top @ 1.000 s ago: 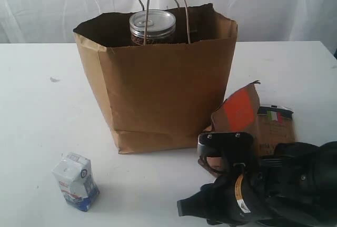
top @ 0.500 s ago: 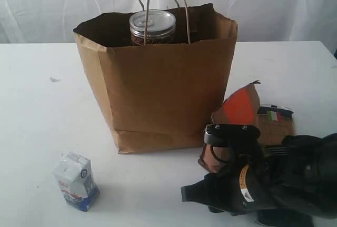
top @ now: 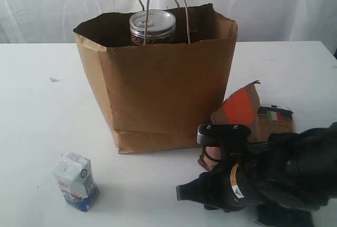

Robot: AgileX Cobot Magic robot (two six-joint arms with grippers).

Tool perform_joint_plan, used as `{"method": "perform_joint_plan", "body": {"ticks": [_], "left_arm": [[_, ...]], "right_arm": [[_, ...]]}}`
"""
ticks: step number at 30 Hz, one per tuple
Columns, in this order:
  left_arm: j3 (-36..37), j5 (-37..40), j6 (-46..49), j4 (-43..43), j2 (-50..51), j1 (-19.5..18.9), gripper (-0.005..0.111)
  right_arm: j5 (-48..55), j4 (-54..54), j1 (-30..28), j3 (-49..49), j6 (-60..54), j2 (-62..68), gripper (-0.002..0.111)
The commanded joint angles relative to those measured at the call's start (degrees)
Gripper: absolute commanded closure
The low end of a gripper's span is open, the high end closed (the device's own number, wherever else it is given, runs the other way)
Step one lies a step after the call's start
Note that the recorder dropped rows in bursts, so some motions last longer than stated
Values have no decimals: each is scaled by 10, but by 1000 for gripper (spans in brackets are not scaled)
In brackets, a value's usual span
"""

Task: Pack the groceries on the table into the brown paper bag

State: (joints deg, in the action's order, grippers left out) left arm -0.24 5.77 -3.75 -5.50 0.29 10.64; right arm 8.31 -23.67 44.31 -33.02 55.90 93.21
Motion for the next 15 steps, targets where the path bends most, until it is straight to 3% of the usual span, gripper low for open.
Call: {"method": "perform_joint_plan", "body": {"ticks": [1,6,15], "left_arm": [[2,-2,-1,0,-3,-2,107],[2,-2,-1,0,-3,-2,107],[2,-2,-1,0,-3,-2,107]], "right_arm": [[20,-3,-4,3,-2,12,87],[22,-3,-4,3,-2,11,108],[33,-3,26,3,-7,-45,108]]}}
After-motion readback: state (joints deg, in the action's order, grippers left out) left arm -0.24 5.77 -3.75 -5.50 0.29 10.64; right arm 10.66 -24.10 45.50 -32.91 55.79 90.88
